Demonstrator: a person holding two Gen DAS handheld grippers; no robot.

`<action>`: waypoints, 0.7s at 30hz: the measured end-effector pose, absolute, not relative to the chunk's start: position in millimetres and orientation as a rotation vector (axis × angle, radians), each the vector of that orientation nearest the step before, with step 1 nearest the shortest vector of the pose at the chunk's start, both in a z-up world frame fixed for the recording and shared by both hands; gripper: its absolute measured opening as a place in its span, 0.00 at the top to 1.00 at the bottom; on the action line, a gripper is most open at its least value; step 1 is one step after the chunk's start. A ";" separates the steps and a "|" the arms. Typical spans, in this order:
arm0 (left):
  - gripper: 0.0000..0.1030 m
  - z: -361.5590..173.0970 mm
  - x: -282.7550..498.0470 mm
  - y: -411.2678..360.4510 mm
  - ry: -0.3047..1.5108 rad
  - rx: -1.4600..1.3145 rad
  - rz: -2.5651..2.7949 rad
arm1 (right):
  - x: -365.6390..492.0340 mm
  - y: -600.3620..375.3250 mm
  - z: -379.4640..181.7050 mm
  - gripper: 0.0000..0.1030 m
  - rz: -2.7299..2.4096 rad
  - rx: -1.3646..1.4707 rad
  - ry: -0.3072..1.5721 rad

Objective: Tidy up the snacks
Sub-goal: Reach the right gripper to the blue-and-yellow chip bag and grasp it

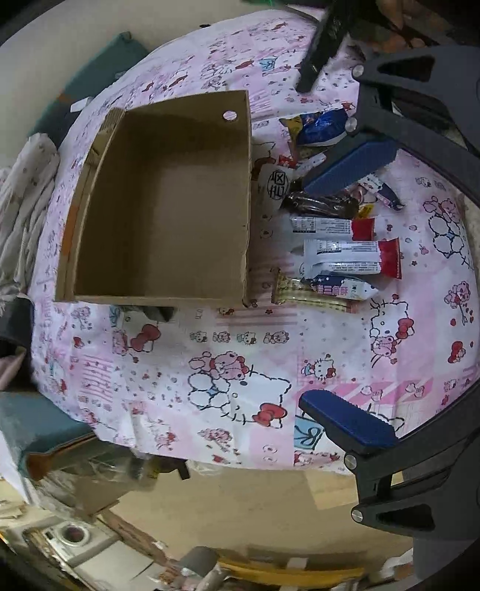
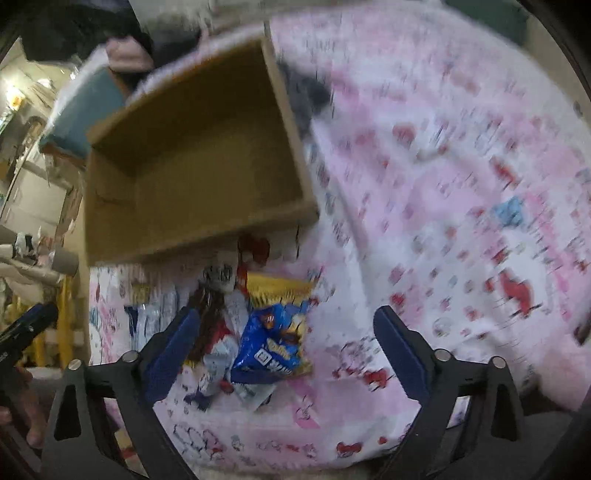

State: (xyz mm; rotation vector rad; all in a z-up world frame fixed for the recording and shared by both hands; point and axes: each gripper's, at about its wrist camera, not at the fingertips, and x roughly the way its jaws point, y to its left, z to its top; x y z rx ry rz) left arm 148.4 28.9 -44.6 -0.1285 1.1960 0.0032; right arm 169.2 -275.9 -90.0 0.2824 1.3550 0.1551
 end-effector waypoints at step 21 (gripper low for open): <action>0.09 -87.2 162.1 45.6 1.305 -0.221 0.045 | 161.6 -295.0 -104.7 0.62 0.243 0.388 1.398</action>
